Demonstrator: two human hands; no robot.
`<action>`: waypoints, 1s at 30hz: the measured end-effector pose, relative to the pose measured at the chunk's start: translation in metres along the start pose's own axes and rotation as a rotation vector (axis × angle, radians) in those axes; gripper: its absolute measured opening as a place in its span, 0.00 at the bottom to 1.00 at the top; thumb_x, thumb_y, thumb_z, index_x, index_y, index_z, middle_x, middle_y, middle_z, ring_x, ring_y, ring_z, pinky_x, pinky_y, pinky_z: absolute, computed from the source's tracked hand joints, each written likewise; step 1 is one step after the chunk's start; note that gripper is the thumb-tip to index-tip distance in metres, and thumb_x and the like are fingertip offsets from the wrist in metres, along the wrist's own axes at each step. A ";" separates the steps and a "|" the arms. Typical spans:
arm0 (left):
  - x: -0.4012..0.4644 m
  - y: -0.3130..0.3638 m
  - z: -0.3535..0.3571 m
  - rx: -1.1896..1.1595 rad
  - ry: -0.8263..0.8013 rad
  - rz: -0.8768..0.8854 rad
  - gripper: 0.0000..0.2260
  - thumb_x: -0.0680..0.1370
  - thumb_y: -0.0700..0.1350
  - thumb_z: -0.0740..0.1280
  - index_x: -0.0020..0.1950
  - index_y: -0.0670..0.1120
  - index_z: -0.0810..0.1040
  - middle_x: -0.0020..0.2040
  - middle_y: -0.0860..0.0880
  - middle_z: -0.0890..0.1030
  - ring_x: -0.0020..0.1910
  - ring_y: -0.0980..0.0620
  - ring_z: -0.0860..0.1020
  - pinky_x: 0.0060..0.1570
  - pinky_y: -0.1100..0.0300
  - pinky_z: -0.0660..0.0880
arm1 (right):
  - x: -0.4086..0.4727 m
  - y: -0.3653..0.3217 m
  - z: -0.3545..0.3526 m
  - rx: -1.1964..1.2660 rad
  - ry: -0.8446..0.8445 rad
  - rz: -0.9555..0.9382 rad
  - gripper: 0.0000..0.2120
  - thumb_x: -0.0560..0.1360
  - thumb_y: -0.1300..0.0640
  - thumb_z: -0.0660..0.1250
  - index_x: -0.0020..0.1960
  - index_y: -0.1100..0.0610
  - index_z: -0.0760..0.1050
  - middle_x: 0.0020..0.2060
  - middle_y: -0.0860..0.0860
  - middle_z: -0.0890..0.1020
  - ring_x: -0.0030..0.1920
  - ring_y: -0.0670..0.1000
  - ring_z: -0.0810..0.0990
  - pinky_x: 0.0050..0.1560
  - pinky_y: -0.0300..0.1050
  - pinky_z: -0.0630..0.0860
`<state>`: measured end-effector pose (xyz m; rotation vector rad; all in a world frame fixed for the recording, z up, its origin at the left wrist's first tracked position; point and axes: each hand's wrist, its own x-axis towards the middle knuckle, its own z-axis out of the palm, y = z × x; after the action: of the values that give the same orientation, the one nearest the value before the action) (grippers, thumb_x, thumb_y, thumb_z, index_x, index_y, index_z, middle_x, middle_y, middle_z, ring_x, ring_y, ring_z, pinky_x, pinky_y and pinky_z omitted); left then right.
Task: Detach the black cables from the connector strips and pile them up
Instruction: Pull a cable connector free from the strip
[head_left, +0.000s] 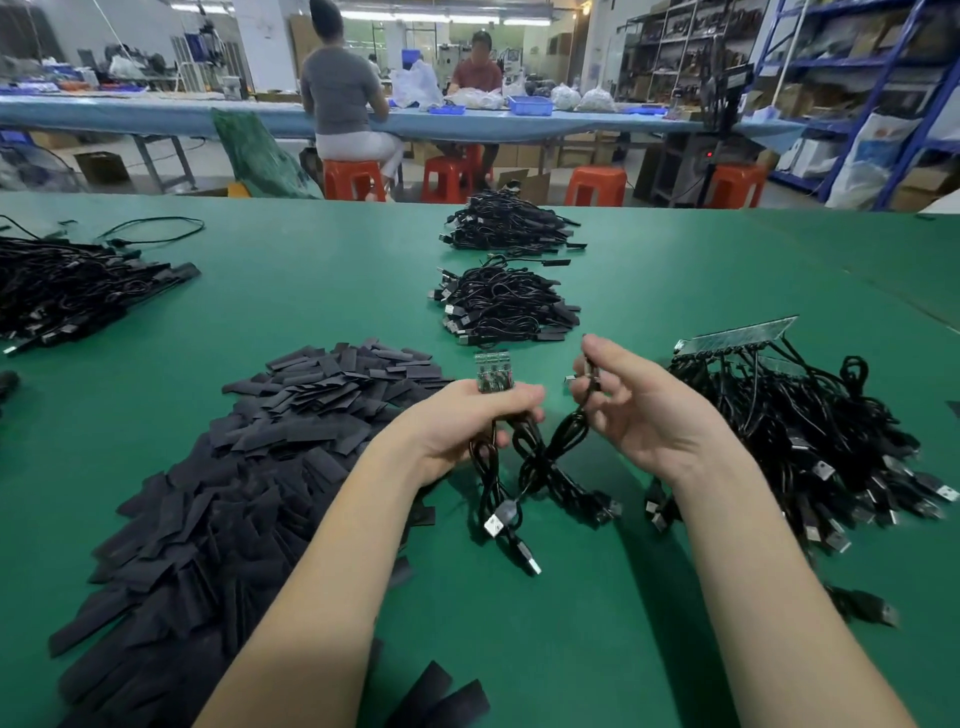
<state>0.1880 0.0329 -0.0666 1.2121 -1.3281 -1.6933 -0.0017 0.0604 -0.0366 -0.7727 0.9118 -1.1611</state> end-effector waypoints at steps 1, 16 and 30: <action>0.000 -0.002 0.002 0.010 -0.011 0.013 0.13 0.77 0.48 0.73 0.58 0.44 0.83 0.46 0.50 0.85 0.33 0.57 0.74 0.29 0.67 0.68 | 0.002 0.002 0.003 -0.063 0.000 -0.011 0.12 0.68 0.54 0.76 0.48 0.55 0.79 0.35 0.48 0.81 0.30 0.44 0.79 0.27 0.33 0.76; -0.004 0.000 -0.005 0.047 -0.096 0.080 0.17 0.66 0.51 0.78 0.53 0.47 0.86 0.47 0.50 0.86 0.44 0.56 0.82 0.47 0.62 0.77 | 0.003 0.008 -0.016 -0.233 -0.034 -0.015 0.04 0.76 0.57 0.72 0.49 0.55 0.79 0.43 0.52 0.79 0.30 0.46 0.79 0.34 0.40 0.82; -0.001 -0.003 -0.008 0.061 0.056 0.116 0.09 0.74 0.42 0.77 0.48 0.48 0.79 0.39 0.51 0.85 0.30 0.54 0.80 0.28 0.66 0.73 | -0.002 -0.001 -0.008 -0.724 0.044 -0.005 0.10 0.74 0.59 0.76 0.52 0.61 0.81 0.41 0.59 0.80 0.33 0.49 0.80 0.41 0.43 0.83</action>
<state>0.1963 0.0314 -0.0696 1.1841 -1.3982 -1.5373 -0.0098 0.0616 -0.0387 -1.3293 1.3919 -0.8425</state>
